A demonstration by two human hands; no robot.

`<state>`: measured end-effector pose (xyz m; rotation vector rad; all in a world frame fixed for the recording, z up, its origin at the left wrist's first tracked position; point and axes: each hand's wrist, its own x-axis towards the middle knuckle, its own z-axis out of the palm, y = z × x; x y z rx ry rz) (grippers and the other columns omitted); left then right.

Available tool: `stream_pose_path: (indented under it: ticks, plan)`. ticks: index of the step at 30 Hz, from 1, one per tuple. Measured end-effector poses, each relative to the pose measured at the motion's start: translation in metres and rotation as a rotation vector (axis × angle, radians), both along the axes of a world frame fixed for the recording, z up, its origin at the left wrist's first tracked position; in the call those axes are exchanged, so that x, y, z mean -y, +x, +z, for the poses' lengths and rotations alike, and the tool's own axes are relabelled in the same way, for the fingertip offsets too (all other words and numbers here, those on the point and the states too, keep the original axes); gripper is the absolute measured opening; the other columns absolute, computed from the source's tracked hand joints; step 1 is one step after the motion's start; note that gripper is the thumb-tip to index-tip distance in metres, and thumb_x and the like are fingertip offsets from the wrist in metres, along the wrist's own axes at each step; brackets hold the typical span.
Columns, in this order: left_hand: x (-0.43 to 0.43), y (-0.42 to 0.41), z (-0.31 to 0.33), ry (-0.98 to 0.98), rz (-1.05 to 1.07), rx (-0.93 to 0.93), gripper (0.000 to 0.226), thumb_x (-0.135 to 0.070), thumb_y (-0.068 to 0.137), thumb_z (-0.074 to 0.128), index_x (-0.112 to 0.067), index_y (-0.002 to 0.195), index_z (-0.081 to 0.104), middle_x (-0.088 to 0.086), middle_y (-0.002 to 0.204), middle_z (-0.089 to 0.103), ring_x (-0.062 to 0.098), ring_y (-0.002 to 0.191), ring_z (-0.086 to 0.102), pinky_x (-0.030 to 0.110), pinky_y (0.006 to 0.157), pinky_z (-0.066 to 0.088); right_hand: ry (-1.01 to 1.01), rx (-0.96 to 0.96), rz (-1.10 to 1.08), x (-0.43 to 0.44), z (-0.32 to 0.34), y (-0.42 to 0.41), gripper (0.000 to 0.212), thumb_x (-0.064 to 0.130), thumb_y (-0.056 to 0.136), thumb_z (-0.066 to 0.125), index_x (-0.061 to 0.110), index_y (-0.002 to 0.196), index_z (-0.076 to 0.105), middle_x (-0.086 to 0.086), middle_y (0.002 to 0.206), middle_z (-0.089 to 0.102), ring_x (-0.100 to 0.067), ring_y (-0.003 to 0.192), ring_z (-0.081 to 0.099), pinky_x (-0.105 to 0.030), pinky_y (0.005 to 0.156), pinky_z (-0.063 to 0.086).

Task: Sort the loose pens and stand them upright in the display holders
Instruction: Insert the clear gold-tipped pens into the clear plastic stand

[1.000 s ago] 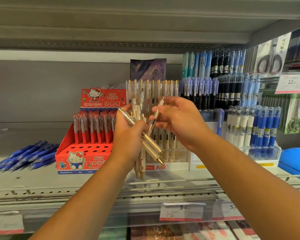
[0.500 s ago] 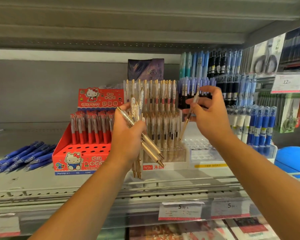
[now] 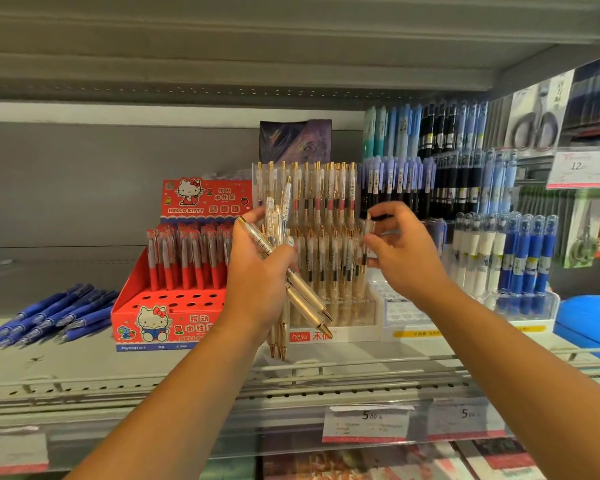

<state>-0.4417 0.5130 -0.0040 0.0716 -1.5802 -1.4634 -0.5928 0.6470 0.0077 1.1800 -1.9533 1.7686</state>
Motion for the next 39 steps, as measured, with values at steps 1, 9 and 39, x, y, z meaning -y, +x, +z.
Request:
stream_pose_path:
  ticks: [1,9,39]
  plan:
    - [0.000,0.000,0.000,0.000,-0.001,0.001,0.053,0.004,0.085,0.056,-0.040,0.114,0.052,-0.002,0.086,0.060,0.013,0.069,0.056,0.031,0.059,0.048,0.040,-0.002,-0.025,0.000,-0.002,-0.002,0.031,0.007,0.094,0.062,0.034,0.107,0.052,-0.003,0.093,0.059,-0.022,0.088,0.064,-0.038,0.070,0.062]
    - [0.002,0.001,0.000,-0.020,-0.003,-0.011,0.051,0.003,0.086,0.058,-0.036,0.119,0.052,-0.004,0.086,0.063,0.016,0.072,0.058,0.038,0.066,0.051,0.307,0.010,-0.087,0.006,-0.011,-0.003,0.023,0.016,0.099,0.055,0.026,0.114,0.041,0.001,0.093,0.052,-0.019,0.086,0.058,-0.049,0.082,0.057]
    - [0.026,0.023,-0.005,-0.031,-0.102,0.001,0.045,0.001,0.090,0.062,-0.036,0.115,0.053,-0.007,0.087,0.072,0.015,0.071,0.067,0.025,0.061,0.055,0.040,0.389,0.394,0.060,0.014,0.085,0.010,0.008,0.087,0.067,0.013,0.083,0.075,0.001,0.074,0.073,-0.017,0.072,0.065,-0.038,0.073,0.052]
